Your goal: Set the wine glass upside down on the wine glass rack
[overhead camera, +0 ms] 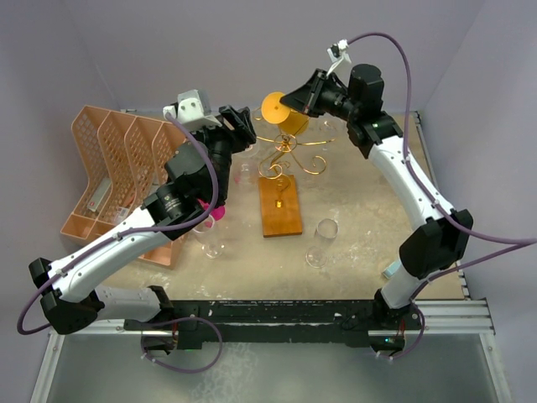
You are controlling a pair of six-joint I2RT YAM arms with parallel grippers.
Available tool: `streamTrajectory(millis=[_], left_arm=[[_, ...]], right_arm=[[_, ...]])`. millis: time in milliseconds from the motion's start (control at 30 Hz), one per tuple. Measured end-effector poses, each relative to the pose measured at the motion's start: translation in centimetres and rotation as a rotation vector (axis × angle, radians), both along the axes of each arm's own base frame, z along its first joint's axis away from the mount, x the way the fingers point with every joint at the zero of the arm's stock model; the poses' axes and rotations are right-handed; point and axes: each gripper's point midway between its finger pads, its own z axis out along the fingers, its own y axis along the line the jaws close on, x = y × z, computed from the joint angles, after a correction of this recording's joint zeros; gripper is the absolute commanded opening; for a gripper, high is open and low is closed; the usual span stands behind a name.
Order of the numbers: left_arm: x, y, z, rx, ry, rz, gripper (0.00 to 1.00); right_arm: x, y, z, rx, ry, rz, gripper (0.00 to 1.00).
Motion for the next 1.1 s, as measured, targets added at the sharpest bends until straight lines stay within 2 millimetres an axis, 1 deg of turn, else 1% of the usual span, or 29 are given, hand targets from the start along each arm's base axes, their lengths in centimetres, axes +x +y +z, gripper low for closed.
streamTrajectory(millis=[100, 333, 567, 867, 1000, 1100], left_arm=[[0.0, 0.0, 0.0, 0.0, 0.0, 0.002, 0.59], [0.1, 0.3, 0.0, 0.0, 0.001, 0.01, 0.59], [0.3, 0.7, -0.1, -0.003, 0.003, 0.028, 0.59], [0.4, 1.0, -0.1, -0.014, 0.006, 0.043, 0.59], [0.4, 1.1, 0.0, -0.019, 0.005, 0.044, 0.59], [0.4, 1.1, 0.0, -0.024, 0.005, 0.044, 0.59]], right_arm=[[-0.1, -0.2, 0.0, -0.004, 0.001, -0.01, 0.07], [-0.6, -0.9, 0.8, 0.0, -0.011, -0.047, 0.07], [-1.2, -1.9, 0.1, 0.007, 0.041, -0.104, 0.07], [-0.9, -2.7, 0.3, 0.027, 0.064, -0.168, 0.08], [-1.3, -3.6, 0.4, 0.044, 0.077, -0.222, 0.09], [-1.8, -4.7, 0.7, 0.065, 0.082, -0.27, 0.09]])
